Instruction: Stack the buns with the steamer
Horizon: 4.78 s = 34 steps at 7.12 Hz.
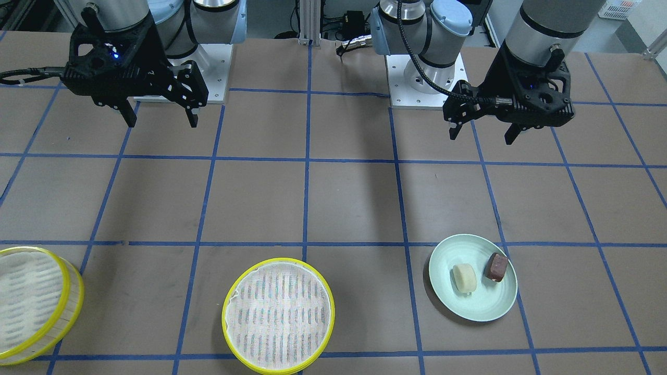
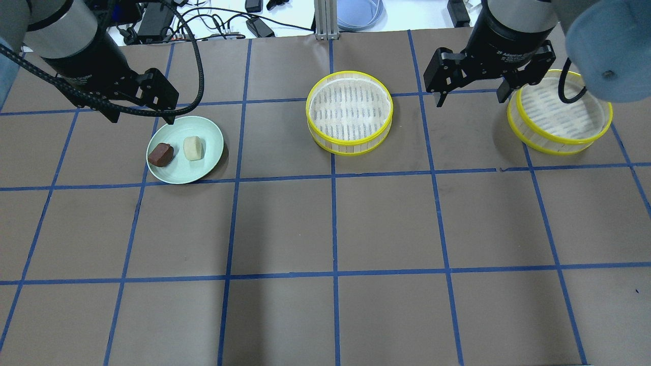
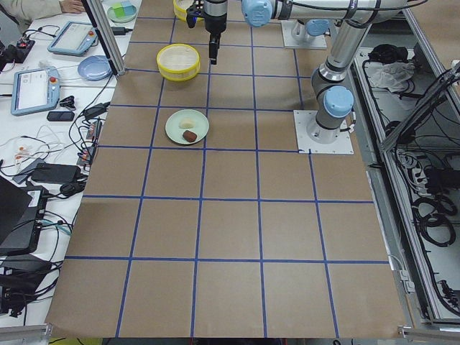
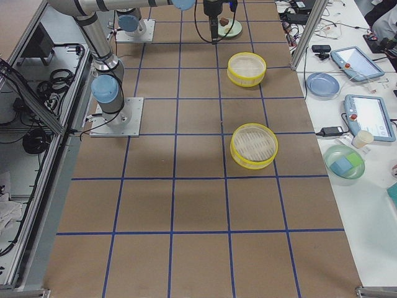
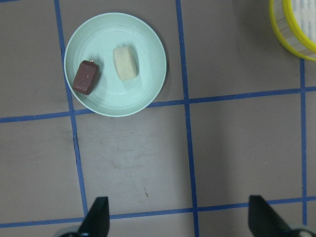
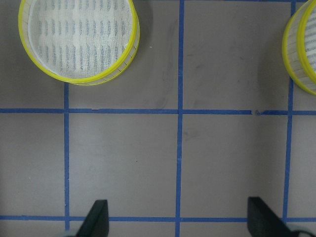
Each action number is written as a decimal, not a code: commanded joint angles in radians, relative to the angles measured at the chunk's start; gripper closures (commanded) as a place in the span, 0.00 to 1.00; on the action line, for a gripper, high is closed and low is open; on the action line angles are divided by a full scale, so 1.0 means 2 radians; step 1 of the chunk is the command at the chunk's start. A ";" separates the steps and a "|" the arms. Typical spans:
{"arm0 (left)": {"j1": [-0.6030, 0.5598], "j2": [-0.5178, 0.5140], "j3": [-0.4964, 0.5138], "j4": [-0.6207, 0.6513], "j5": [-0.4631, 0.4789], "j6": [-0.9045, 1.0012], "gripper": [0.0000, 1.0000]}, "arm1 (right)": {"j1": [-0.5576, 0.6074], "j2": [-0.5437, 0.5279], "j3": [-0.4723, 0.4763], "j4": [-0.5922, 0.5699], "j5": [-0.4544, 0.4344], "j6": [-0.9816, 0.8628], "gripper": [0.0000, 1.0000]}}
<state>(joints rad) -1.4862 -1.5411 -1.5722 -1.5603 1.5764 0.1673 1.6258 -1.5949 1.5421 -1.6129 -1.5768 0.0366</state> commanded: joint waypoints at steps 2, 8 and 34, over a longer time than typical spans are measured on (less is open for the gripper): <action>0.005 -0.001 0.000 -0.008 0.003 0.001 0.00 | -0.017 0.013 0.001 -0.025 0.000 -0.001 0.00; 0.038 -0.071 -0.050 0.092 0.000 0.004 0.00 | -0.220 0.131 -0.043 -0.123 -0.021 -0.193 0.00; -0.091 -0.319 0.001 0.506 -0.272 -0.347 1.00 | -0.325 0.268 -0.063 -0.185 0.024 -0.247 1.00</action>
<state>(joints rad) -1.6554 -2.1546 -1.5704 -0.5687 1.0328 -0.5209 0.9756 -1.0347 1.4148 -2.0317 -1.5414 -0.4968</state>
